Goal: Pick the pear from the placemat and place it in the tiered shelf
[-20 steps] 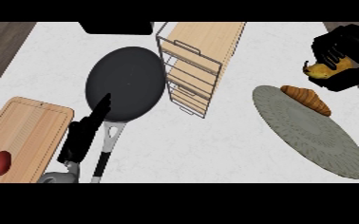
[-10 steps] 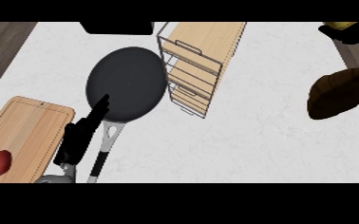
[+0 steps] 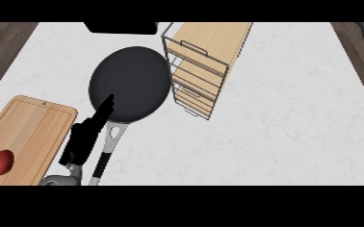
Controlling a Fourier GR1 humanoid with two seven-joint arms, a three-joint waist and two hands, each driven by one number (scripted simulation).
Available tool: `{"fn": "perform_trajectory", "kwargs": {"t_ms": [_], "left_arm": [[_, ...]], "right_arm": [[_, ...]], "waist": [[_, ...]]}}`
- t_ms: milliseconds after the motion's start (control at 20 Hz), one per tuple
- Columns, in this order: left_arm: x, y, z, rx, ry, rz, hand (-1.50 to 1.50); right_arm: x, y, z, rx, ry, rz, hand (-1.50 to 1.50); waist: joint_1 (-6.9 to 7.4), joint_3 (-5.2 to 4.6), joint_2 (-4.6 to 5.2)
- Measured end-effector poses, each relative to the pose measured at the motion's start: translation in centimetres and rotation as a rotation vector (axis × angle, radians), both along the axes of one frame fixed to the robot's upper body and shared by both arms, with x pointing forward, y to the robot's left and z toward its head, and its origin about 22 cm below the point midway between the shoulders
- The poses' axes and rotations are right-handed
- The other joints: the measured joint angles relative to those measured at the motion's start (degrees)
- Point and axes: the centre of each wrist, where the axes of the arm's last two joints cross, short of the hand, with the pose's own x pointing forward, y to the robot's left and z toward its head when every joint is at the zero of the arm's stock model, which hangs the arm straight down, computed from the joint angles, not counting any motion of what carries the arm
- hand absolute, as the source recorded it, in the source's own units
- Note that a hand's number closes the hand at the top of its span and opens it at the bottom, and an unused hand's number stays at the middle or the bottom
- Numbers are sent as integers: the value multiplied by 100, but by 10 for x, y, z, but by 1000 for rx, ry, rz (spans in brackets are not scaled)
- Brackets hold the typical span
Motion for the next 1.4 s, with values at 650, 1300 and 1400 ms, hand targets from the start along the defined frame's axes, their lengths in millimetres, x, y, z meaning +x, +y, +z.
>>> {"fn": "perform_trajectory", "kwargs": {"t_ms": [650, 1300, 1400], "left_arm": [[7, 0, -2, 4, -5, -19, 0], [9, -8, 2, -1, -16, -32, 0], [10, -11, 2, -5, -18, -36, 0]], "right_arm": [[20, 103, -13, -128, -21, 73, 150], [26, 104, -34, 25, 282, 101, -150], [27, 103, -38, 113, 342, 114, -150]], "waist": [[113, -10, 46], [125, -8, -81], [142, -12, -72]]}}
